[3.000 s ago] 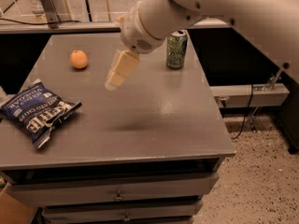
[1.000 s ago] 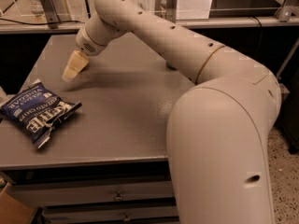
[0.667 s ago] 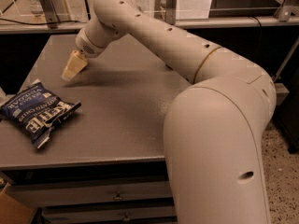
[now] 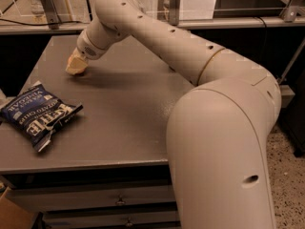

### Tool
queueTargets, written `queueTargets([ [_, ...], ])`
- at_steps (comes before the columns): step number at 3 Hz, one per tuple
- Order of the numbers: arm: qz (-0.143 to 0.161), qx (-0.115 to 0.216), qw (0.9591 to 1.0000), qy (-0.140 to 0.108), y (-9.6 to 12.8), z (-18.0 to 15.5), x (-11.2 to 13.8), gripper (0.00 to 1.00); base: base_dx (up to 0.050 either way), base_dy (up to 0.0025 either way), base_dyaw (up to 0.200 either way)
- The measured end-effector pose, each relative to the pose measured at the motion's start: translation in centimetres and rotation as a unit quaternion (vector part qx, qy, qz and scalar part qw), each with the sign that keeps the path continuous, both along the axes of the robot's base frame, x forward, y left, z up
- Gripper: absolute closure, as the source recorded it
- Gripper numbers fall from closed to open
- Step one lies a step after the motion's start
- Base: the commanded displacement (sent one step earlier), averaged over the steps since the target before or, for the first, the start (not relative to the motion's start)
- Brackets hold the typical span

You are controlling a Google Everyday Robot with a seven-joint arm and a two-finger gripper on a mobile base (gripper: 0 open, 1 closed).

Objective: Pick orange

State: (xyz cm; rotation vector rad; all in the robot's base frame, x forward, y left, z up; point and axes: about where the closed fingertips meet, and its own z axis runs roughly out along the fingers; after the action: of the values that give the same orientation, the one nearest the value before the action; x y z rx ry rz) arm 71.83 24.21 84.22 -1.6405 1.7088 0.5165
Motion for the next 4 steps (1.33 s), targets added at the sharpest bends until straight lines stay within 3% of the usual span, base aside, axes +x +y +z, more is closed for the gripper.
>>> queueTargets([
  [1, -0.003, 0.009, 0.9999, -0.009, -0.6, 1.3, 0.0, 0.87, 0.000, 0.00000, 0.000],
  [2, -0.009, 0.031, 0.9992, -0.023, -2.0, 4.2, -0.4, 1.00, 0.000, 0.00000, 0.000],
  [3, -0.008, 0.070, 0.9967, -0.041, -4.1, 8.4, -2.1, 1.00, 0.000, 0.00000, 0.000],
  [4, 0.000, 0.125, 0.9904, -0.061, -6.3, 13.3, -4.2, 1.00, 0.000, 0.00000, 0.000],
])
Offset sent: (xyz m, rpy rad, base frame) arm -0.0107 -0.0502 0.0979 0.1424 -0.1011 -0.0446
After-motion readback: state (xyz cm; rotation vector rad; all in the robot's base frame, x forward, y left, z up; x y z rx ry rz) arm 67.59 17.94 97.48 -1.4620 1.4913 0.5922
